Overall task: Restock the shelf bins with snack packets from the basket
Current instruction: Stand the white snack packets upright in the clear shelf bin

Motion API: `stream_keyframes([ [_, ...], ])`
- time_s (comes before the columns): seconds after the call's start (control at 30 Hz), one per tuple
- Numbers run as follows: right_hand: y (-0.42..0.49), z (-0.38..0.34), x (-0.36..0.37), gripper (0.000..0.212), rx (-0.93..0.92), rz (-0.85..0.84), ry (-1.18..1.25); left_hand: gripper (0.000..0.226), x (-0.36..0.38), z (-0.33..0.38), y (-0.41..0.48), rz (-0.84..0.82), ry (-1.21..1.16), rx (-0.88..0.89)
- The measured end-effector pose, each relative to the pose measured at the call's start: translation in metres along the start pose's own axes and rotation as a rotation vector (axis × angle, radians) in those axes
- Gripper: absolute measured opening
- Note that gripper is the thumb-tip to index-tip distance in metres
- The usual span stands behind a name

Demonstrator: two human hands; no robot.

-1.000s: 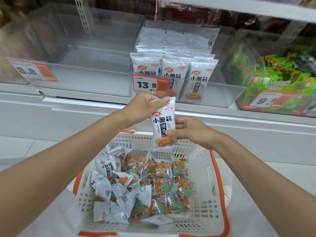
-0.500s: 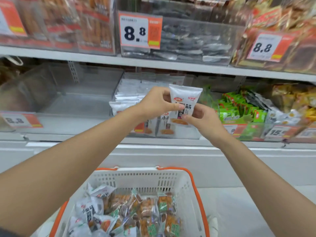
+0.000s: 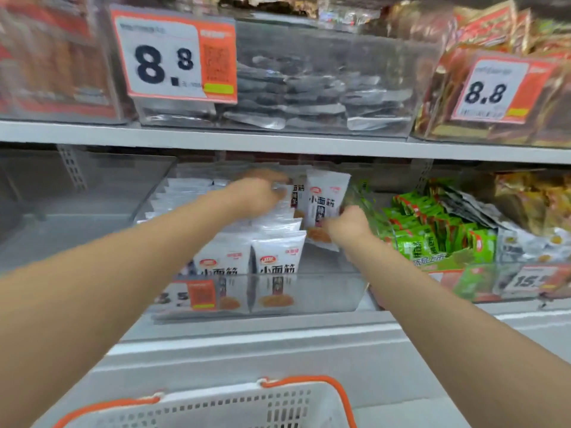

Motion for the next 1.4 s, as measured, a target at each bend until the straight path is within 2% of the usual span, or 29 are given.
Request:
stream_keyframes([
  [0.1,0.031,-0.013,0.021,0.028,0.038,-0.097,-0.157,0.054,0.005,-0.013,0.018,-0.088,0.188,-0.014],
  [0.23,0.069,-0.008,0.049,0.038,0.055,-0.194,-0.071,0.059,0.012,-0.026,0.02,-0.17,0.302,-0.026],
  [0.5,0.092,0.011,0.073,0.047,-0.033,-0.131,-0.192,0.064,0.012,-0.033,0.02,-0.208,0.362,-0.068],
  [0.63,0.089,0.005,0.07,0.042,-0.073,-0.094,-0.095,0.064,0.012,-0.032,0.017,-0.212,0.368,-0.075],
  [0.83,0.081,0.004,0.063,0.051,-0.089,-0.068,-0.04,0.062,0.011,-0.027,0.013,-0.206,0.362,-0.078],
  [1.0,0.082,0.006,0.066,0.043,-0.105,-0.076,-0.045,0.062,0.01,-0.026,0.012,-0.207,0.352,-0.082],
  [1.23,0.083,0.004,0.072,0.016,-0.164,-0.071,-0.166,0.063,0.012,-0.028,0.014,-0.213,0.349,-0.081],
  [1.4,0.08,0.004,0.075,0.023,-0.154,-0.134,-0.141,0.063,0.013,-0.031,0.016,-0.207,0.351,-0.076],
])
Point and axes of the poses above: each hand's wrist, its own y-axis towards the middle knuckle, its own x-axis out of the palm, z = x × y, the point moved 3 cm from there along y, towards the middle knuckle, and after that the axes turned 1 degree about x, right-handed, at the moved point
